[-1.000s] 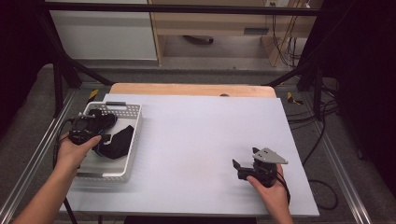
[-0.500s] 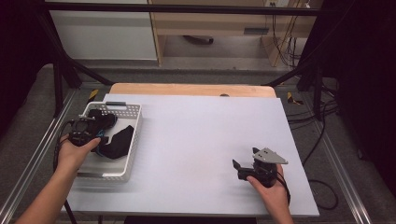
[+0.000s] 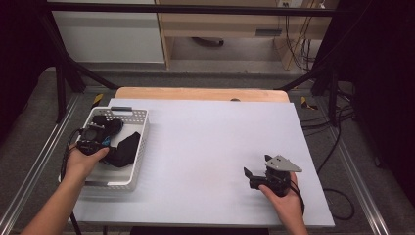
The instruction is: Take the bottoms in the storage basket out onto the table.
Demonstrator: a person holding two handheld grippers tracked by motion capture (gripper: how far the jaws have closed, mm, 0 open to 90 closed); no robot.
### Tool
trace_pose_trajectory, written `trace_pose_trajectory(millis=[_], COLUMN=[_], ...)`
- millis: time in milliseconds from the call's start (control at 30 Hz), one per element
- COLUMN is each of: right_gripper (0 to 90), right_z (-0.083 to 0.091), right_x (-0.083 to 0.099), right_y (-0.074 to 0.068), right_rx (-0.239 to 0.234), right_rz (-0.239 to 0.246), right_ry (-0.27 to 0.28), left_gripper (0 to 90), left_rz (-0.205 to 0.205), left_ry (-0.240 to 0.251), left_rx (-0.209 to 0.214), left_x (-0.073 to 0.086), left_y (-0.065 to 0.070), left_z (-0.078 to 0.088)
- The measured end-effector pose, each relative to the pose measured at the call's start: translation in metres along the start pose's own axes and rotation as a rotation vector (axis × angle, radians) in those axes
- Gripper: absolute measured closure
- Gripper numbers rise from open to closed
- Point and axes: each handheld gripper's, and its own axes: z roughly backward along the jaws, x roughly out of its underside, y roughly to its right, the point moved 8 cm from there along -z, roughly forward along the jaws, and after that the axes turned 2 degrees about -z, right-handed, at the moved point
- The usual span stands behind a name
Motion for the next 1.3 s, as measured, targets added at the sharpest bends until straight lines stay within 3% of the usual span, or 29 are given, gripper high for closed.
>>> trace_pose_trajectory(millis=[500,667,933,1300], right_gripper=[10.0,9.7,9.6,9.7], right_z=[-0.002,-0.002,-0.002,-0.002], right_x=[0.002,0.002,0.001,0.001], right_y=[-0.003,-0.003,-0.003,-0.002], right_rx=[-0.01,-0.013,-0.014,-0.011], right_rz=[0.009,0.011,0.015,0.014], right_ry=[-0.012,-0.012,-0.01,-0.008], left_gripper=[50.3,57.9,69.3,71.9], left_rz=[-0.038,-0.058,-0.057,-0.01], left_ry=[-0.008,0.0,0.002,0.1], left_rx=[-0.023,-0.021,0.004,0.058], left_x=[-0.005,-0.007,-0.008,-0.019], left_y=[0.003,0.007,0.008,0.003], left_z=[-0.009,-0.009,-0.006,0.015])
